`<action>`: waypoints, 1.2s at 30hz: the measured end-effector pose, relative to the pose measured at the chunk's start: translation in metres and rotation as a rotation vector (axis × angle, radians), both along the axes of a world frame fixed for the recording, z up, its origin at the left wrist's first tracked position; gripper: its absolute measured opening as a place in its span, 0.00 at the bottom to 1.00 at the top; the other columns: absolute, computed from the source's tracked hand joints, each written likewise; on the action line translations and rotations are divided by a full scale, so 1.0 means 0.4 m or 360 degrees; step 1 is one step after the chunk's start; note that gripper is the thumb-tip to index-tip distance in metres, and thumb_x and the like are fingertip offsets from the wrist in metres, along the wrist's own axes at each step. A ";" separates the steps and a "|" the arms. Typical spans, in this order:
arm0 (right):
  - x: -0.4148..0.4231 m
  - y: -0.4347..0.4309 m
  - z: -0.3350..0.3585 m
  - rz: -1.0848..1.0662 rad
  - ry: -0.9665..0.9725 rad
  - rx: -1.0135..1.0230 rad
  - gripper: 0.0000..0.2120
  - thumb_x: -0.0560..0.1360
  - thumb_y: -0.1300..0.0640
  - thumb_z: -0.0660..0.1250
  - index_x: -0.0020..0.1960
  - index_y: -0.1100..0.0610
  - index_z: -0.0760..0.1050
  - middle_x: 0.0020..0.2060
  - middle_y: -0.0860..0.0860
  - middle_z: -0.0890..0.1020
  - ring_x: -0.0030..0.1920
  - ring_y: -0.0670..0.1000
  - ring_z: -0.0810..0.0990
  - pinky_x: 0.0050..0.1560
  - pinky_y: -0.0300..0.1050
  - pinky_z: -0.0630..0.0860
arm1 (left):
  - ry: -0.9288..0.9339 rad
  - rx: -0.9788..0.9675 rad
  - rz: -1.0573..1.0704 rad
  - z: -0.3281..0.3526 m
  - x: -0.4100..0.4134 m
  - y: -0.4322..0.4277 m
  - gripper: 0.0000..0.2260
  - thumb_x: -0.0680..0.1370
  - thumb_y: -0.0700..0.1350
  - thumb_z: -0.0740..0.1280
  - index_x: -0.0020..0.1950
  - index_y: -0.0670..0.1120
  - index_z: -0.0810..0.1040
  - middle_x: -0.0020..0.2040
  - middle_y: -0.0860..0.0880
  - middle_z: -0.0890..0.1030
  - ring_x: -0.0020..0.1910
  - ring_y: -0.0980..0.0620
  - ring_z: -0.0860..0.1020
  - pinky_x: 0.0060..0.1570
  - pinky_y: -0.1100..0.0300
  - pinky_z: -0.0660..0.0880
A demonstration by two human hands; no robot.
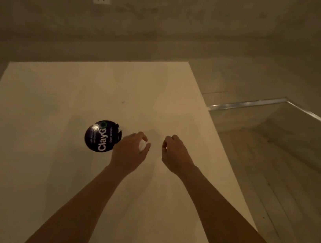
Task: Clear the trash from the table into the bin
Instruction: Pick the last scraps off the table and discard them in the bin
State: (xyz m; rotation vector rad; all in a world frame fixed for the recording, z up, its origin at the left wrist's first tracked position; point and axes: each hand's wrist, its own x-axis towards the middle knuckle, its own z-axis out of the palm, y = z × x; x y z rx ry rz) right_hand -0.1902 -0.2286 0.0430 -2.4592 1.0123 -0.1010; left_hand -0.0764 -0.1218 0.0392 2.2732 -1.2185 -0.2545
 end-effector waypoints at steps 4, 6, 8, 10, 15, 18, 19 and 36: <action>-0.085 -0.069 0.012 -0.0050 0.0001 0.0003 0.07 0.76 0.64 0.58 0.52 0.64 0.71 0.52 0.61 0.74 0.52 0.61 0.74 0.50 0.50 0.71 | -0.0038 -0.0003 -0.0030 -0.001 -0.059 -0.060 0.09 0.77 0.52 0.63 0.52 0.48 0.75 0.49 0.48 0.81 0.50 0.46 0.79 0.47 0.53 0.75; -0.149 -0.131 0.015 -0.0088 0.0008 0.0008 0.07 0.76 0.64 0.58 0.51 0.64 0.71 0.52 0.60 0.74 0.53 0.61 0.74 0.51 0.51 0.71 | -0.0043 -0.0008 -0.0017 -0.005 -0.111 -0.116 0.09 0.77 0.52 0.64 0.51 0.49 0.75 0.48 0.49 0.81 0.50 0.46 0.79 0.46 0.54 0.75; -0.215 -0.200 0.013 -0.0102 0.0033 0.0000 0.07 0.76 0.64 0.58 0.51 0.64 0.71 0.53 0.60 0.74 0.53 0.60 0.74 0.52 0.50 0.71 | -0.0029 -0.0018 -0.0004 -0.009 -0.171 -0.179 0.08 0.76 0.53 0.64 0.50 0.50 0.75 0.48 0.49 0.81 0.49 0.46 0.79 0.45 0.54 0.75; -0.284 -0.273 0.008 -0.0096 0.0069 -0.0012 0.07 0.76 0.64 0.58 0.51 0.64 0.72 0.53 0.59 0.74 0.53 0.60 0.74 0.51 0.48 0.71 | -0.0007 -0.0038 0.0020 -0.018 -0.241 -0.250 0.08 0.76 0.53 0.64 0.49 0.51 0.75 0.47 0.50 0.81 0.48 0.46 0.79 0.45 0.54 0.75; -0.442 -0.438 -0.011 -0.0031 0.0149 0.0028 0.09 0.77 0.63 0.57 0.53 0.64 0.73 0.56 0.60 0.74 0.54 0.59 0.75 0.54 0.50 0.72 | 0.0108 -0.0038 0.0089 -0.048 -0.428 -0.424 0.08 0.76 0.54 0.64 0.50 0.51 0.75 0.48 0.50 0.81 0.49 0.47 0.79 0.47 0.54 0.75; -0.531 -0.535 -0.032 0.0058 0.0233 0.0044 0.08 0.78 0.63 0.57 0.54 0.64 0.72 0.56 0.60 0.73 0.55 0.59 0.74 0.53 0.48 0.71 | 0.0182 -0.0062 0.0131 -0.063 -0.523 -0.528 0.09 0.76 0.52 0.64 0.51 0.50 0.76 0.50 0.48 0.81 0.50 0.45 0.78 0.47 0.53 0.75; -0.553 -0.561 -0.039 0.0058 0.0225 0.0047 0.08 0.78 0.63 0.57 0.54 0.64 0.72 0.55 0.60 0.73 0.54 0.59 0.74 0.52 0.48 0.71 | 0.0220 -0.0067 0.0133 -0.066 -0.547 -0.556 0.09 0.76 0.52 0.64 0.51 0.49 0.76 0.50 0.48 0.81 0.50 0.45 0.78 0.47 0.53 0.75; -0.748 -0.734 -0.219 0.0105 0.0243 0.0165 0.05 0.76 0.63 0.60 0.51 0.63 0.72 0.53 0.59 0.74 0.52 0.58 0.74 0.47 0.44 0.69 | 0.0630 0.0025 0.0345 -0.279 -0.796 -0.745 0.08 0.78 0.50 0.63 0.51 0.46 0.74 0.44 0.51 0.75 0.41 0.52 0.72 0.39 0.63 0.65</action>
